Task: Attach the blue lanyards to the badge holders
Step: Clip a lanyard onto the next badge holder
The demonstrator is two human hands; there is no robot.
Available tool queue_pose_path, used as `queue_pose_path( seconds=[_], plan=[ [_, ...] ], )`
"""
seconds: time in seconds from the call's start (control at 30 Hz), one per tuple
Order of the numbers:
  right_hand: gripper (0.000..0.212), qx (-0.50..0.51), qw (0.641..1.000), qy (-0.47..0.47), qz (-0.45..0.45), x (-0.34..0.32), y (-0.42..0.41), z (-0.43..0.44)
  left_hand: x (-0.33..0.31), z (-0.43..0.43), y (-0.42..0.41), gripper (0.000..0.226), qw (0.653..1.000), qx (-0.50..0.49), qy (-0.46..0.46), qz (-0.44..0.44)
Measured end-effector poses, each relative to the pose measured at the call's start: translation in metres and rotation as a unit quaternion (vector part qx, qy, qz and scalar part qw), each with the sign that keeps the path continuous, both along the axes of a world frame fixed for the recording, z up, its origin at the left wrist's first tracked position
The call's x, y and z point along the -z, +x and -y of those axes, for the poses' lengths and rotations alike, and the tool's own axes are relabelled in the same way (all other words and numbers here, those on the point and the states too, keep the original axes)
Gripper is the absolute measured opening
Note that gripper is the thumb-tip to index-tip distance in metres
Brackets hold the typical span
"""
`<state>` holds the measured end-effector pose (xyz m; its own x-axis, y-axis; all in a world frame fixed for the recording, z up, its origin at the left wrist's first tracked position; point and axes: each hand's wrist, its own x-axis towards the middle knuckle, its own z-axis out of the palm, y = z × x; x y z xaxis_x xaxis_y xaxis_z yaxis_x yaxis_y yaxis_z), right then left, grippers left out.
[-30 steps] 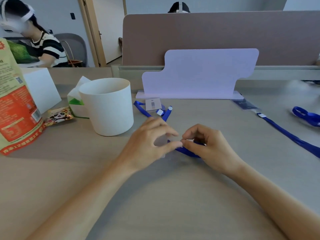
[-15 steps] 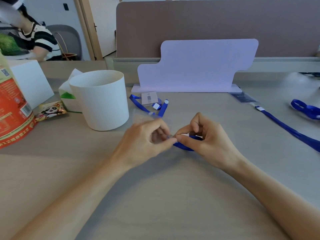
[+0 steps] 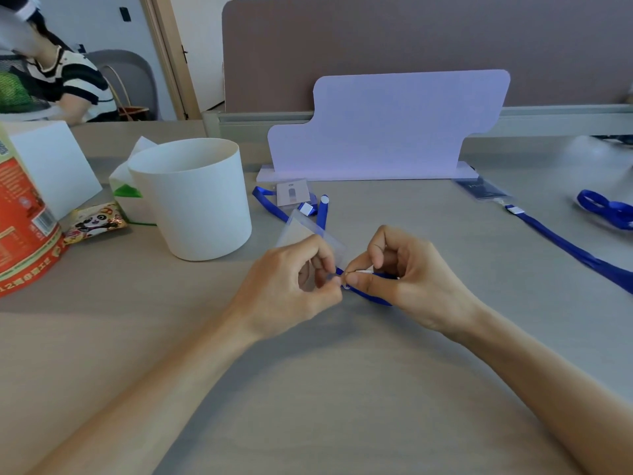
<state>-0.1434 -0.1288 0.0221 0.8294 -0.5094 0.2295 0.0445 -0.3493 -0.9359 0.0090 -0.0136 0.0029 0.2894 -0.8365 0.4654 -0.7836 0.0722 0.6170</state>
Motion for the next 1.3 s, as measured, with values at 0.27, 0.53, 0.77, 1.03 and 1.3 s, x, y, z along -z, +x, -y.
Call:
queue_pose_path(
  seconds=[0.27, 0.53, 0.77, 1.03, 1.3],
  plan=[
    [0.011, 0.036, 0.998, 0.028, -0.036, 0.004, 0.004, 0.001, 0.003, 0.0, 0.001, 0.023, 0.985, -0.074, -0.033, 0.154],
    [0.014, 0.053, 0.989, 0.084, -0.108, 0.007, 0.006, 0.0, 0.008, 0.003, 0.006, 0.027, 0.966, -0.075, -0.015, 0.247],
    [0.01, 0.046, 0.994, 0.076, -0.061, 0.006, 0.007, -0.004, 0.008, 0.005, 0.007, 0.025, 0.965, -0.096, 0.004, 0.245],
    [0.009, 0.052, 0.997, 0.049, -0.015, 0.01, 0.008, -0.001, 0.005, 0.004, 0.003, 0.022, 0.951, -0.083, 0.019, 0.296],
    [0.014, 0.052, 0.995, 0.077, 0.021, 0.005, 0.009, -0.001, 0.007, 0.003, 0.001, 0.016, 0.979, -0.077, 0.021, 0.19]
  ],
)
